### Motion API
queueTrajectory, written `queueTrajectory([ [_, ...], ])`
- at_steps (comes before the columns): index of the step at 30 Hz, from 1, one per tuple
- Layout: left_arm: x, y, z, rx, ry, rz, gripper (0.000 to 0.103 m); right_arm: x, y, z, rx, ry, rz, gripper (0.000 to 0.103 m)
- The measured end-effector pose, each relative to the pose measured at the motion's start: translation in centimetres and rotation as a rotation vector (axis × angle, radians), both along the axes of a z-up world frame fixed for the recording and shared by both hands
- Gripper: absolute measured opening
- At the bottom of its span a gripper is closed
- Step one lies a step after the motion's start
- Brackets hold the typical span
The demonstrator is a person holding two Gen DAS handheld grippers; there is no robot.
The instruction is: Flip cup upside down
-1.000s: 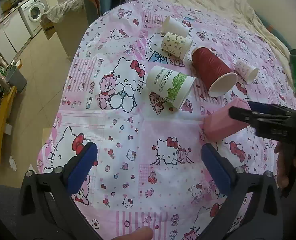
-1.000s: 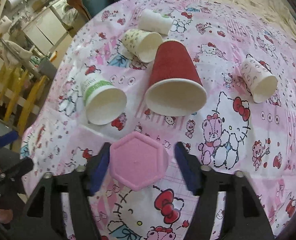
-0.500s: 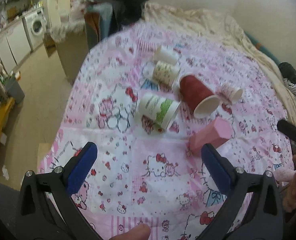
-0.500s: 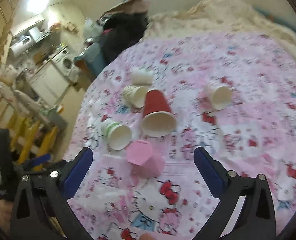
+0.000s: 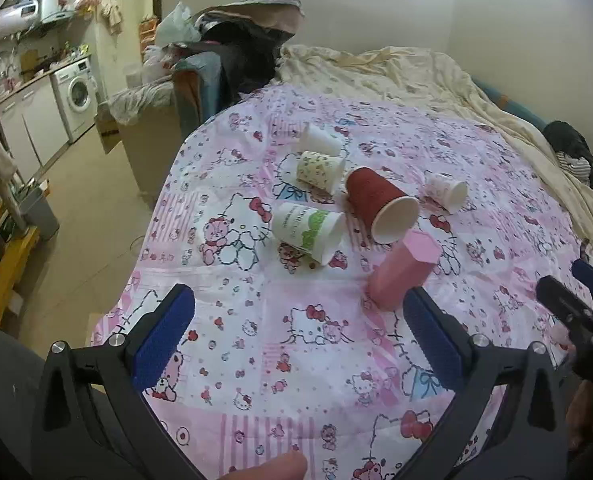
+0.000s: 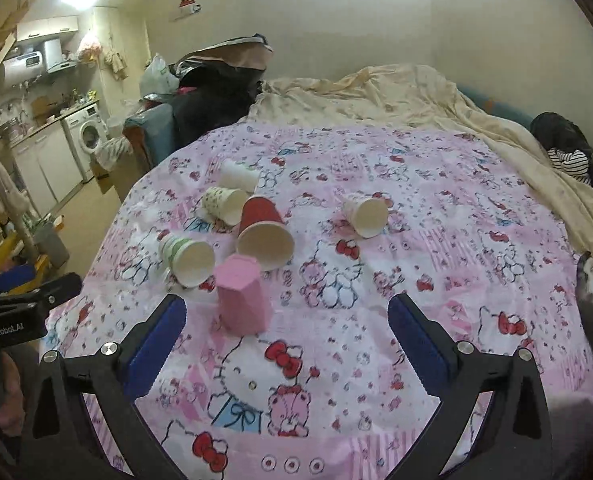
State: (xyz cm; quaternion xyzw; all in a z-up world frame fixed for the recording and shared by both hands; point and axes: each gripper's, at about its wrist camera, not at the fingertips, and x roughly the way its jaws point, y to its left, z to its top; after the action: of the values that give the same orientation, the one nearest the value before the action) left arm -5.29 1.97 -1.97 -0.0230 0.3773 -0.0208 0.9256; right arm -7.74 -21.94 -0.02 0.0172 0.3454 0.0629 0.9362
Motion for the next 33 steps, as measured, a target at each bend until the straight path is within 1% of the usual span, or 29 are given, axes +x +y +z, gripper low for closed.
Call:
queueTrajectory([
  [3,-0.8,-1.1,0.2,0.044,-0.047,-0.015,0.103,-0.7,0.0,-0.6,0.015,-0.015,-0.004,0.103],
  [5,-1.1,-1.6,0.2,0.068,-0.065,-0.015,0.103,-0.8,-0.2,-0.9,0.052,-0.012,-0.011,0.103],
  [13,-1.0,-1.6,0.1,0.046,-0.079,-0.006,0.103,-0.4,-0.1,-1.1,0.047,-0.034,-0.02,0.103],
  [20,-1.2,-1.7,0.2,0.054,-0.092,0.004,0.103,-0.3,0.0,-1.0,0.048,-0.044,-0.021,0.103],
  [33,-1.2,-1.5,0.2,0.047,-0.091,0.008,0.103,-0.6,0.4,-1.0,0.053,-0.058,-0.004,0.103],
])
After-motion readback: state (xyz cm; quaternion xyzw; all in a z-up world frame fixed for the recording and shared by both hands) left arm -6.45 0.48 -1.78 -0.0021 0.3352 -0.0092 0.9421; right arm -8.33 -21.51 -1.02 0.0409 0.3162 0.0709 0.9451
